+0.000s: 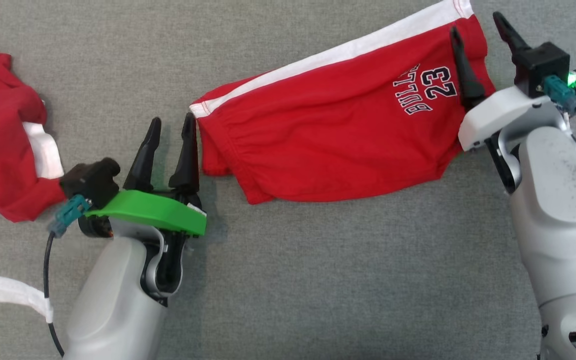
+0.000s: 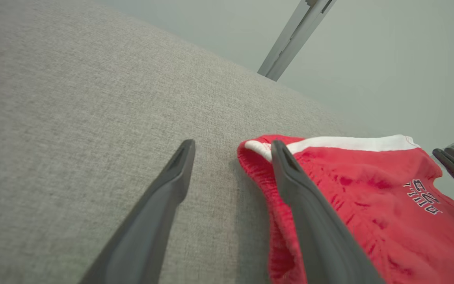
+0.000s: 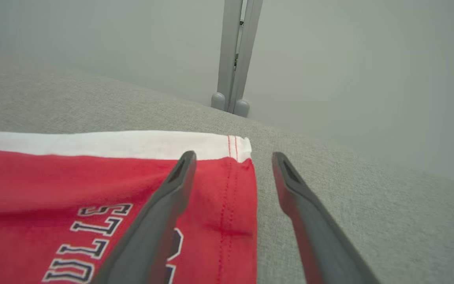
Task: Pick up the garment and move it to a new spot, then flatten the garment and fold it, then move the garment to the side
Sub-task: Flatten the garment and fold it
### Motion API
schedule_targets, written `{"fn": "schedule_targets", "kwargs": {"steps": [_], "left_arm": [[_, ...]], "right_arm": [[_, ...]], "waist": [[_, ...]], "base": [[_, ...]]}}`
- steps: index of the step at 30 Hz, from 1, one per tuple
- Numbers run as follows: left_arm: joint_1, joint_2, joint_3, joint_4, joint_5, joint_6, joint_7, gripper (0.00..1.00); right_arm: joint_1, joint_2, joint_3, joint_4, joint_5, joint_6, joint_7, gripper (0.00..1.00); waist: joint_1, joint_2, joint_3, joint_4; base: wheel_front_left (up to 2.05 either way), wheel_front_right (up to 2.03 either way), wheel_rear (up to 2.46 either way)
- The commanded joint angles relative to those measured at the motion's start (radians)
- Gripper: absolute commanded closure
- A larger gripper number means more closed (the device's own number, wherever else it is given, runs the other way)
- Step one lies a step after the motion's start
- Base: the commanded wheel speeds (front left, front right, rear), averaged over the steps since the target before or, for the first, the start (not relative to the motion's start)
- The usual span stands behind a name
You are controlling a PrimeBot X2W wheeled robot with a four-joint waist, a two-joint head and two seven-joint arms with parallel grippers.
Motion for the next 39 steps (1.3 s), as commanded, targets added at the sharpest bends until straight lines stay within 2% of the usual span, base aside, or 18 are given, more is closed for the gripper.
{"fn": "schedule_targets", "kwargs": {"steps": [1, 7, 11, 13, 14, 22, 31, 35, 39], "left_arm": [[0.025, -0.003, 0.014, -0.005, 0.009, 0.003, 0.0, 0.0], [0.08, -0.01, 0.058, -0.016, 0.038, 0.003, 0.0, 0.0], [0.099, -0.013, 0.07, -0.014, 0.054, 0.003, 0.0, 0.0], [0.105, -0.015, 0.074, -0.007, 0.061, 0.003, 0.0, 0.0], [0.107, -0.016, 0.077, -0.004, 0.067, 0.003, 0.0, 0.0], [0.176, -0.027, 0.106, 0.026, 0.102, 0.003, 0.0, 0.0], [0.275, -0.043, 0.128, 0.032, 0.132, 0.003, 0.0, 0.0], [0.3, -0.047, 0.122, 0.034, 0.135, 0.003, 0.0, 0.0], [0.309, -0.049, 0.119, 0.044, 0.133, 0.003, 0.0, 0.0]], "right_arm": [[0.035, -0.008, -0.005, 0.008, 0.009, -0.002, -0.004, 0.0], [0.097, -0.014, -0.018, 0.072, 0.041, -0.002, 0.005, 0.0], [0.111, 0.001, 0.019, 0.151, 0.076, -0.002, 0.046, 0.0], [0.118, 0.005, 0.033, 0.197, 0.108, -0.002, 0.065, 0.7], [0.121, 0.006, 0.037, 0.211, 0.121, -0.002, 0.068, 1.0], [0.187, -0.037, -0.033, 0.256, 0.225, -0.002, 0.014, 1.0], [0.326, -0.111, -0.107, 0.126, 0.287, -0.002, -0.005, 1.0], [0.314, -0.088, -0.058, 0.022, 0.3, -0.002, -0.005, 1.0], [0.272, -0.029, 0.085, -0.062, 0.313, -0.002, -0.005, 1.0]], "waist": [[0.0, 0.0, -0.021, -0.006], [0.0, 0.0, -0.042, -0.008], [0.0, 0.0, -0.048, -0.003], [0.0, 0.0, -0.059, -0.002], [0.0, 0.0, -0.064, -0.002], [0.0, 0.0, -0.172, -0.03], [0.0, 0.0, -0.272, -0.057], [0.0, 0.0, -0.286, -0.057], [0.0, 0.0, -0.296, -0.045]], "base": [[0.0, 0.0, 0.0], [0.0, 0.0, 0.0], [0.0, 0.0, 0.0], [0.0, 0.0, 0.0], [0.0, 0.0, 0.0], [0.0, 0.0, 0.0], [0.0, 0.0, 0.0], [0.0, 0.0, 0.0], [0.0, 0.0, 0.0]]}}
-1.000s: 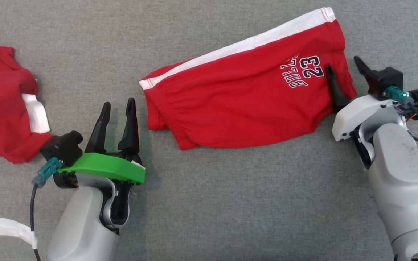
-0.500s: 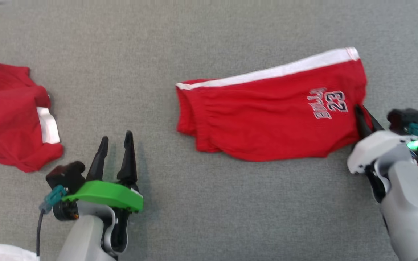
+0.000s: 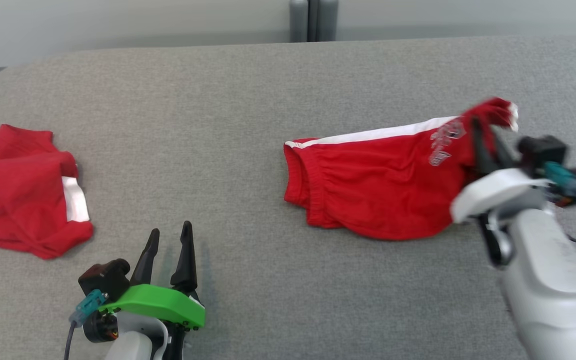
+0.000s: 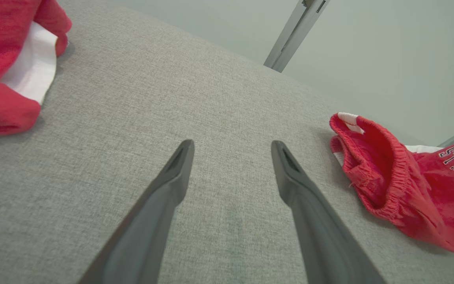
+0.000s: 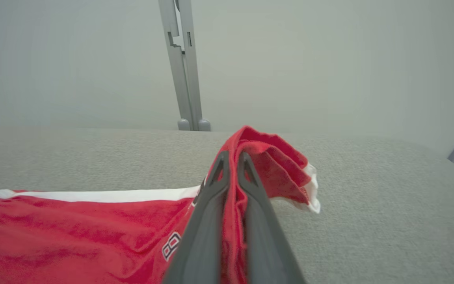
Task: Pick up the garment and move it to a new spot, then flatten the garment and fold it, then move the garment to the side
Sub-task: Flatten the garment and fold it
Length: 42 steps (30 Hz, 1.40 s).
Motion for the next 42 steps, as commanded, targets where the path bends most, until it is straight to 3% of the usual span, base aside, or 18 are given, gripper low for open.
{"fn": "schedule_targets", "kwargs": {"steps": [1, 7, 8, 9, 12, 17, 20, 30, 34, 42], "left_arm": [[0.012, 0.002, -0.001, 0.005, 0.0, 0.003, 0.0, 0.0], [0.005, 0.001, -0.007, 0.018, -0.006, 0.003, 0.0, 0.0], [0.005, 0.001, -0.006, 0.02, -0.006, 0.003, 0.0, 0.0], [0.005, 0.001, -0.009, 0.024, -0.004, 0.003, 0.0, 0.0], [0.011, 0.001, 0.0, 0.032, 0.01, 0.003, 0.0, 0.0], [0.029, 0.001, 0.03, 0.032, 0.056, 0.003, 0.0, 0.0], [0.044, 0.001, 0.056, 0.012, 0.109, 0.003, 0.0, 0.0], [0.083, 0.001, 0.127, -0.046, 0.255, 0.003, 0.0, 0.0], [0.108, 0.001, 0.138, -0.063, 0.313, 0.005, 0.0, 0.0], [0.188, 0.001, 0.138, -0.092, 0.315, 0.025, 0.0, 0.0]], "right_arm": [[-0.018, 0.025, 0.066, -0.019, 0.007, -0.002, 0.0, 1.0], [-0.045, 0.08, 0.374, 0.006, 0.044, -0.002, 0.048, 0.98], [-0.044, 0.084, 0.415, 0.015, 0.049, -0.002, 0.049, 0.64], [-0.039, 0.086, 0.467, 0.026, 0.062, -0.002, 0.048, 0.0], [-0.015, 0.087, 0.579, 0.016, 0.144, -0.002, 0.033, 0.0], [0.002, 0.086, 0.6, 0.026, 0.173, -0.002, 0.005, 0.0], [0.017, 0.087, 0.512, 0.028, 0.134, -0.002, -0.003, 0.0], [0.2, 0.089, 0.113, -0.136, -0.076, -0.002, -0.004, 0.0], [0.281, 0.089, 0.043, -0.161, -0.089, -0.002, -0.004, 0.0], [0.408, 0.089, -0.002, -0.147, -0.065, -0.002, -0.004, 0.0]], "waist": [[0.0, 0.0, -0.006, 0.014], [0.0, 0.0, -0.008, 0.068], [0.0, 0.0, -0.009, 0.075], [0.0, 0.0, -0.009, 0.085], [0.0, 0.0, -0.013, 0.099], [0.0, 0.0, -0.024, 0.084], [0.0, 0.0, -0.035, 0.058], [0.0, 0.0, -0.072, -0.017], [0.0, 0.0, -0.096, -0.035], [0.0, 0.0, -0.147, -0.051]], "base": [[0.0, 0.0, 0.0], [0.0, 0.0, 0.0], [0.0, 0.0, 0.0], [0.0, 0.0, 0.0], [0.0, 0.0, 0.0], [0.0, 0.0, 0.0], [0.0, 0.0, 0.0], [0.0, 0.0, 0.0], [0.0, 0.0, 0.0], [0.0, 0.0, 0.0]]}}
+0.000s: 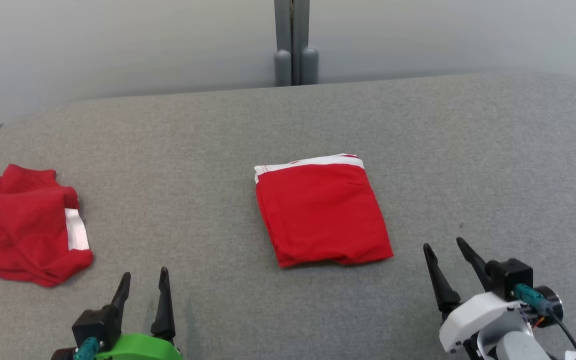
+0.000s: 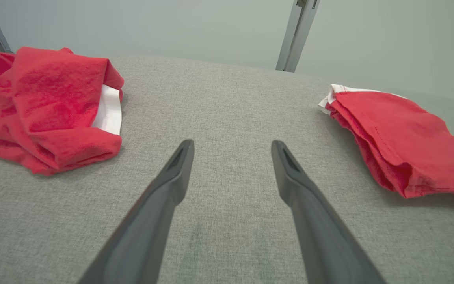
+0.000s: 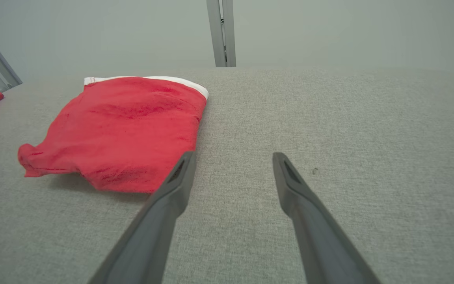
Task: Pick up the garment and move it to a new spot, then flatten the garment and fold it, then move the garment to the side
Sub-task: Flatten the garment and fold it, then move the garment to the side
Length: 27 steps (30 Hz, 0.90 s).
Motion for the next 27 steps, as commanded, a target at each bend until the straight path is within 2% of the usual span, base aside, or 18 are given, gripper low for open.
{"fn": "schedule_targets", "kwargs": {"steps": [1, 7, 12, 20, 27], "left_arm": [[0.026, 0.004, -0.004, -0.011, 0.002, 0.008, 0.0, 0.0], [0.071, 0.004, -0.029, -0.05, 0.018, 0.019, 0.0, 0.0], [0.039, 0.004, -0.038, -0.063, 0.018, 0.014, 0.0, 0.0], [-0.07, 0.004, -0.061, -0.065, 0.008, -0.003, 0.0, 0.0], [-0.156, 0.004, -0.088, -0.052, -0.002, -0.015, 0.0, 0.0]], "right_arm": [[0.023, -0.003, -0.003, 0.008, 0.006, -0.002, -0.004, 0.0], [0.051, -0.003, 0.006, 0.022, 0.024, -0.002, -0.004, 0.0], [0.002, -0.003, 0.019, 0.028, 0.015, -0.002, -0.004, 0.0], [-0.182, -0.003, 0.059, 0.085, -0.006, -0.002, -0.004, 0.0], [-0.372, -0.003, 0.092, 0.199, -0.016, -0.002, -0.003, 0.0]], "waist": [[0.0, 0.0, -0.021, -0.008], [0.0, 0.0, -0.021, -0.005], [0.0, 0.0, 0.028, 0.007], [0.0, 0.0, 0.174, 0.047], [0.0, 0.0, 0.275, 0.094]], "base": [[0.0, 0.0, 0.0], [0.0, 0.0, 0.0], [0.0, 0.0, 0.0], [0.0, 0.0, 0.0], [0.0, 0.0, 0.0]]}}
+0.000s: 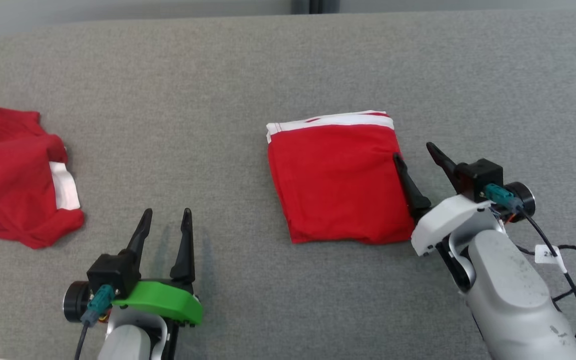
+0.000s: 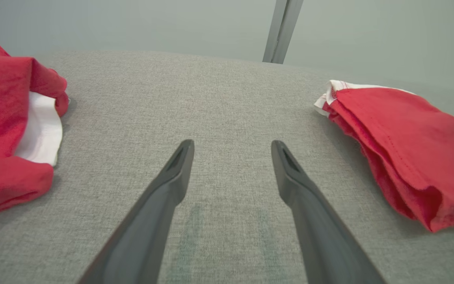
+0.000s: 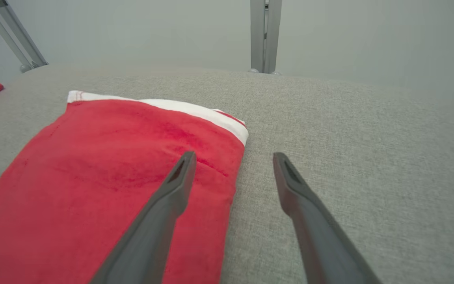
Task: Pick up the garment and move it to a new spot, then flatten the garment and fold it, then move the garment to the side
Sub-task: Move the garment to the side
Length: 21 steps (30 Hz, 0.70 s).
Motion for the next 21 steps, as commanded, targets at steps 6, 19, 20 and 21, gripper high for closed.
{"fn": "schedule_targets", "kwargs": {"steps": [6, 19, 20, 21], "left_arm": [[-0.052, 0.004, -0.007, 0.017, -0.006, -0.007, 0.0, 0.0], [0.002, 0.007, -0.021, -0.012, 0.031, -0.009, 0.0, 0.0], [0.003, 0.008, -0.032, -0.015, 0.034, -0.009, 0.0, 0.0], [0.003, 0.009, -0.041, -0.019, 0.036, -0.009, 0.0, 0.0]], "right_arm": [[-0.096, -0.005, 0.037, 0.197, 0.007, -0.002, 0.017, 0.48], [-0.017, -0.008, -0.027, 0.2, 0.021, -0.005, 0.006, 1.0], [-0.006, -0.008, -0.029, 0.189, 0.026, -0.005, 0.006, 1.0], [0.005, -0.008, -0.03, 0.177, 0.036, -0.005, 0.006, 1.0]], "waist": [[0.0, 0.0, 0.099, 0.062], [0.0, 0.0, 0.013, -0.179], [0.0, 0.0, 0.009, -0.206], [0.0, 0.0, 0.005, -0.239]], "base": [[0.0, 0.0, 0.0], [0.0, 0.0, 0.0], [0.0, 0.0, 0.0], [0.0, 0.0, 0.0]]}}
